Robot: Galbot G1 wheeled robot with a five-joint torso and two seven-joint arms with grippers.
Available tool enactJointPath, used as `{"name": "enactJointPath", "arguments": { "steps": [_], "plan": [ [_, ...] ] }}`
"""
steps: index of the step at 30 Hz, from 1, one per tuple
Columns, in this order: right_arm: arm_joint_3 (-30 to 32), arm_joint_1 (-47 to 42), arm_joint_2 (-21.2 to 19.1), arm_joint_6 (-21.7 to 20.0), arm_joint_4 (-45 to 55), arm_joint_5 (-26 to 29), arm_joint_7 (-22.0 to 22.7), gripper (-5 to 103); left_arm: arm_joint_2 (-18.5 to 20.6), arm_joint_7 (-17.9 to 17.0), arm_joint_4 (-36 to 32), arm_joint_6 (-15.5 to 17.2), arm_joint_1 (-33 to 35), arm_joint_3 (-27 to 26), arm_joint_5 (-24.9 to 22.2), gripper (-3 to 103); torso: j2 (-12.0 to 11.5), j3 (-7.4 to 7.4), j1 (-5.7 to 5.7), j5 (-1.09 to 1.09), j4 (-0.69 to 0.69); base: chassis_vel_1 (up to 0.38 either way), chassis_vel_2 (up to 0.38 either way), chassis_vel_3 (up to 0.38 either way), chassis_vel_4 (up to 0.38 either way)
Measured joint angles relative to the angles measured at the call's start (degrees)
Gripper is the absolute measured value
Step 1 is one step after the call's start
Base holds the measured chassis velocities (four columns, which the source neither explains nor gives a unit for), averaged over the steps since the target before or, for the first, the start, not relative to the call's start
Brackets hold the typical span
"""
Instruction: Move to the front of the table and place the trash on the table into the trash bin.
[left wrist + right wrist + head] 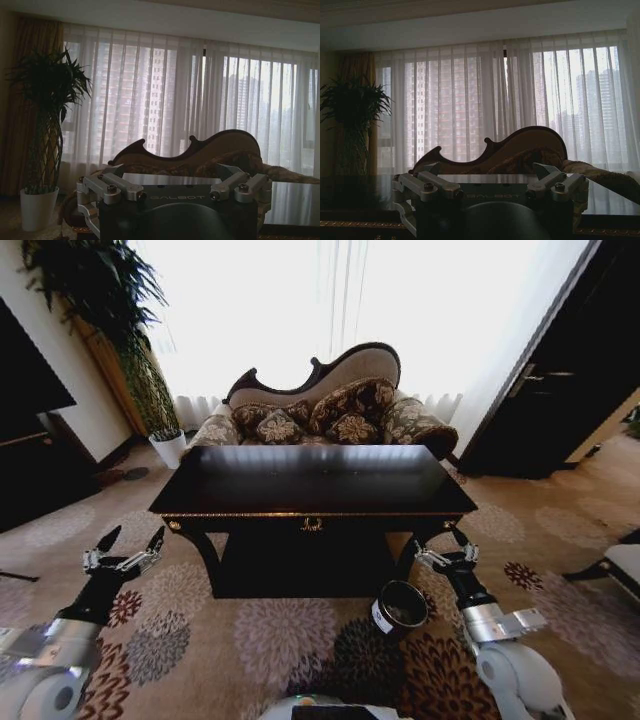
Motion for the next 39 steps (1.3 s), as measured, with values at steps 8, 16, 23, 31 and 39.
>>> {"name": "enactJointPath", "arguments": {
  "steps": [8,16,23,31,39],
  "plan": [
    [0.3,0.2,-0.6,0.2,-0.6,-0.1,-0.2,100,-0.2,0.5,0.2,-0.4,-0.2,0.7,0.2,100,0.0,0.01,0.01,0.00,0.00,0.171,-0.176,-0.175,0.171],
    [0.6,0.5,-0.5,0.2,-0.7,-0.1,-0.3,100,-0.2,0.6,0.3,-0.4,-0.2,0.8,0.3,100,0.0,0.00,-0.01,0.00,0.00,0.176,-0.188,-0.178,0.181],
    [0.5,0.4,0.0,0.2,-0.8,-0.2,-0.4,100,-0.2,0.6,0.3,-0.4,-0.2,0.8,0.4,100,0.0,0.02,0.04,0.00,-0.01,0.191,-0.214,-0.211,0.194],
    [0.5,0.4,0.1,0.2,-0.9,-0.2,-0.4,100,-0.2,0.6,0.2,-0.4,-0.2,0.8,0.4,100,0.0,0.00,0.00,0.00,0.00,0.211,-0.210,-0.214,0.210],
    [0.4,0.5,0.1,0.2,-0.9,0.0,-0.5,100,-0.3,0.6,0.2,-0.4,-0.2,1.0,0.4,100,0.0,0.00,0.00,0.00,0.00,0.225,-0.222,-0.223,0.225]
  ]
}}
